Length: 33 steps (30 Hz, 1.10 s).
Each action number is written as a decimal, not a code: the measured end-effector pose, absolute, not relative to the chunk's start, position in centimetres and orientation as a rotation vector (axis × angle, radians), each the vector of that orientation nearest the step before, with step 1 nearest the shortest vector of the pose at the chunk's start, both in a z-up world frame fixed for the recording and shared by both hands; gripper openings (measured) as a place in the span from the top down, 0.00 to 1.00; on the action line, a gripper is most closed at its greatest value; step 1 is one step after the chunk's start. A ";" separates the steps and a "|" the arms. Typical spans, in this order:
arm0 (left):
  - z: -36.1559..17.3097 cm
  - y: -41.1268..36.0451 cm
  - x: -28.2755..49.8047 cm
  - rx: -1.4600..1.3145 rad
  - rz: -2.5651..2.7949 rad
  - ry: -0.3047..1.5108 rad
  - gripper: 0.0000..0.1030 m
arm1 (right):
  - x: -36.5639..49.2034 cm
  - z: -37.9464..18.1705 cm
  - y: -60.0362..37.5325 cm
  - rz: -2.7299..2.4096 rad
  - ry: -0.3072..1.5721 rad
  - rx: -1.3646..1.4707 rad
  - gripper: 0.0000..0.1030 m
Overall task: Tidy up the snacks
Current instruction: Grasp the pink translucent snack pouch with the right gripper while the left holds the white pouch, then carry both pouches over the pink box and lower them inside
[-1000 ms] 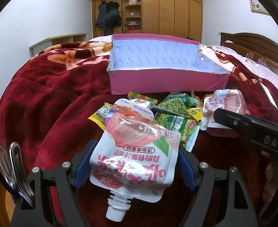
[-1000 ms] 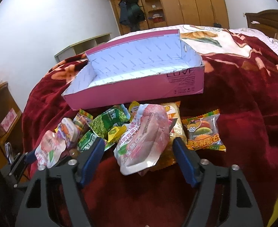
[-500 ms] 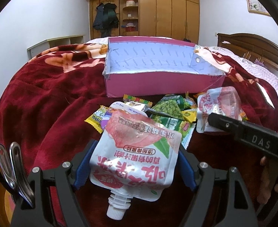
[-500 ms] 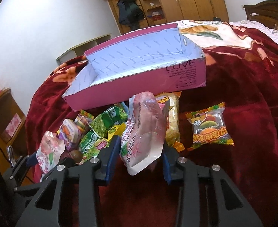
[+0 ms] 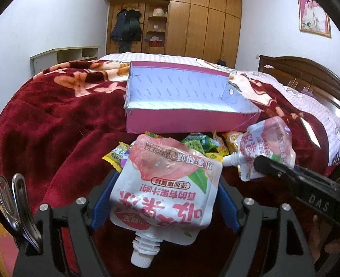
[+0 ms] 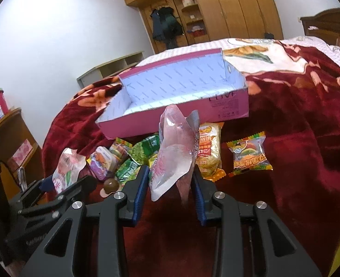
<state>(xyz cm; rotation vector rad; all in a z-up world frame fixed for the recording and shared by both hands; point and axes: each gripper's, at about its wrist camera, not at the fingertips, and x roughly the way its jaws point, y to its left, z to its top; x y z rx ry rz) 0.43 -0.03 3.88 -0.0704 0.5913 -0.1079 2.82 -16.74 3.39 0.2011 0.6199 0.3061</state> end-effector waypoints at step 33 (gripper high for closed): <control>9.2 -0.5 8.4 -0.021 -0.083 0.478 0.20 | 5.5 7.9 -17.0 0.316 0.487 0.105 0.65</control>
